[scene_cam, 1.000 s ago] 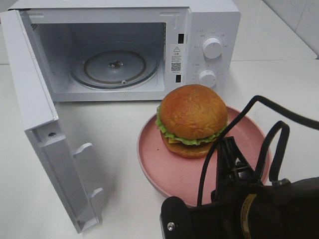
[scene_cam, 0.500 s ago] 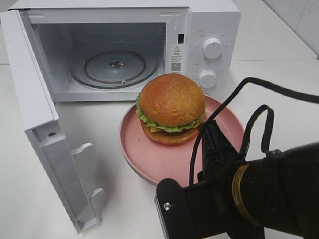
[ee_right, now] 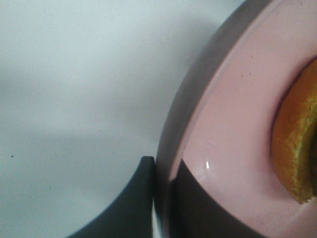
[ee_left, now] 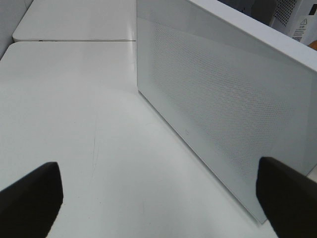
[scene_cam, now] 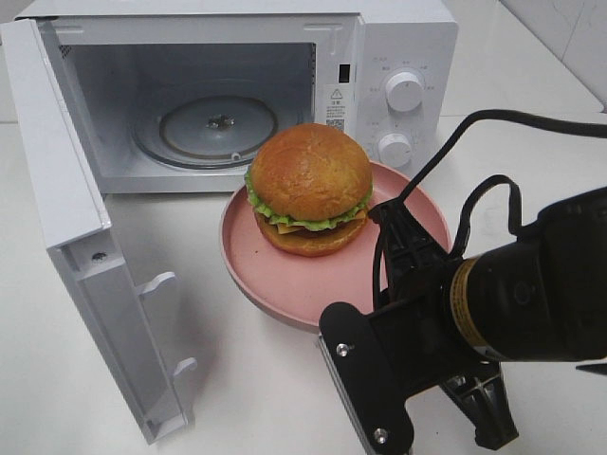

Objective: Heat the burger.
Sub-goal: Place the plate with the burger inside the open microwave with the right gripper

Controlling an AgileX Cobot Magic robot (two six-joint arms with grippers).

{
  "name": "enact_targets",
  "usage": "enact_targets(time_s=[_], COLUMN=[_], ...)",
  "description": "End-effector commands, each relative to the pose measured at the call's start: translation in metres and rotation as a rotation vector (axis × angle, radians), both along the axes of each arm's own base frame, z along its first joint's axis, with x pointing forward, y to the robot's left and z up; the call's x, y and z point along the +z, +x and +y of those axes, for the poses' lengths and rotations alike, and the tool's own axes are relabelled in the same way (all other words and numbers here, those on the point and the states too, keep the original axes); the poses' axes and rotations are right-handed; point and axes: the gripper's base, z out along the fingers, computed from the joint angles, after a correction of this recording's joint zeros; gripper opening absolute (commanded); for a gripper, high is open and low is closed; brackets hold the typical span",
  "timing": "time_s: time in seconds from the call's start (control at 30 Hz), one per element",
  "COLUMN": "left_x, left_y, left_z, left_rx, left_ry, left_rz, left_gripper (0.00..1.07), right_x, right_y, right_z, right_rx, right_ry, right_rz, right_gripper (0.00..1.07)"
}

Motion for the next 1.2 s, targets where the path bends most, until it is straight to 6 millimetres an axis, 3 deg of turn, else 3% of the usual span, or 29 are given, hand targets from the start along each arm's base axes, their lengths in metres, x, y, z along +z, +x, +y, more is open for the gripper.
enact_targets(time_s=[0.03,0.47,0.9,1.2], left_x=[-0.001,-0.001,-0.001,-0.001], left_y=[-0.002,-0.002,-0.002,-0.002], left_z=[0.0,0.0,0.0,0.0], left_rx=[0.003,0.003,0.003,0.003], left_ry=[0.002,0.002,0.002,0.002], left_rz=[-0.019,-0.019,-0.019,-0.019], left_gripper=[0.98,0.98,0.98,0.98], right_x=[0.002,0.009,0.009,0.009], right_y=[0.01,0.031,0.032,0.038], right_z=[-0.003,-0.013,-0.01,-0.016], right_rx=[0.09,0.151,0.279,0.247], right_ry=[0.008,0.065,0.098,0.074], right_rz=[-0.02,0.051,0.067,0.037], right_gripper=[0.0,0.0,0.0,0.0])
